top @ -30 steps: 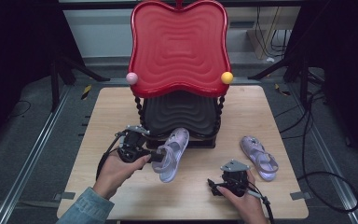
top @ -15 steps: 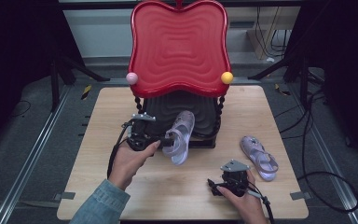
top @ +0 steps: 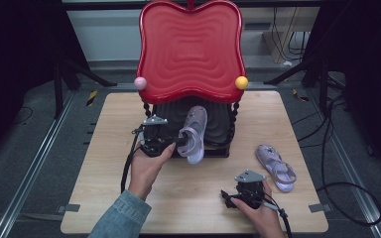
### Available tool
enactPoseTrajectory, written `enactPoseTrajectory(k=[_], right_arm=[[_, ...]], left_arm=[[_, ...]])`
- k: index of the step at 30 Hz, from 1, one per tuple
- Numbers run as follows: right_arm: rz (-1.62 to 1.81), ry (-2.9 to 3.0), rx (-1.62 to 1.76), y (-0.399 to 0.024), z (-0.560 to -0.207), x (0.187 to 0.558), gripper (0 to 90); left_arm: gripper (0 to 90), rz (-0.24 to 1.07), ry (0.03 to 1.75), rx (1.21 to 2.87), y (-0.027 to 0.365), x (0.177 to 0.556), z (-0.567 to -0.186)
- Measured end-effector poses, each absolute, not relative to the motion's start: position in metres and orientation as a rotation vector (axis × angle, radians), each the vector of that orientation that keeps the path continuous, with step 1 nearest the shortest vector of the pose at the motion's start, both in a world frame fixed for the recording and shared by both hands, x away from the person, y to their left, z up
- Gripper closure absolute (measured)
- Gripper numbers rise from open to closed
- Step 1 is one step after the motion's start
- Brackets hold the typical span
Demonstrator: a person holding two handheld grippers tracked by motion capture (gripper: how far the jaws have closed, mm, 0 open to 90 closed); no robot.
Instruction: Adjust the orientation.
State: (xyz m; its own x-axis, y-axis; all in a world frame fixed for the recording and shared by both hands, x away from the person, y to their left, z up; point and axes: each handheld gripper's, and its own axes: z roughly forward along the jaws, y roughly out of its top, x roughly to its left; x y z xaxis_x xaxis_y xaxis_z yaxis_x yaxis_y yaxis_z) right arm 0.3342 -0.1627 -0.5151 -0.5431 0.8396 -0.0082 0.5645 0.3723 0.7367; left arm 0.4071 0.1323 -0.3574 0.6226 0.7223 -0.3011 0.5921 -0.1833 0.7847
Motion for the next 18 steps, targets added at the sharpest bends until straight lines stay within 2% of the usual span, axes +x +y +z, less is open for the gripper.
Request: enactPoseTrajectory(k=[12,18], right_arm=[[0.986,2.255,1.222,-0.1628,-0.5151,0.3342,5.5],[0.986,2.256,1.222,-0.1628,-0.5151,0.3342,5.5]], left_arm=[[82.4,0.247,1.079,1.825,0.1251,0.4126,-0.3617],[82.5,0.33,1.091,1.812,0.1232,0.414,-0.3627]])
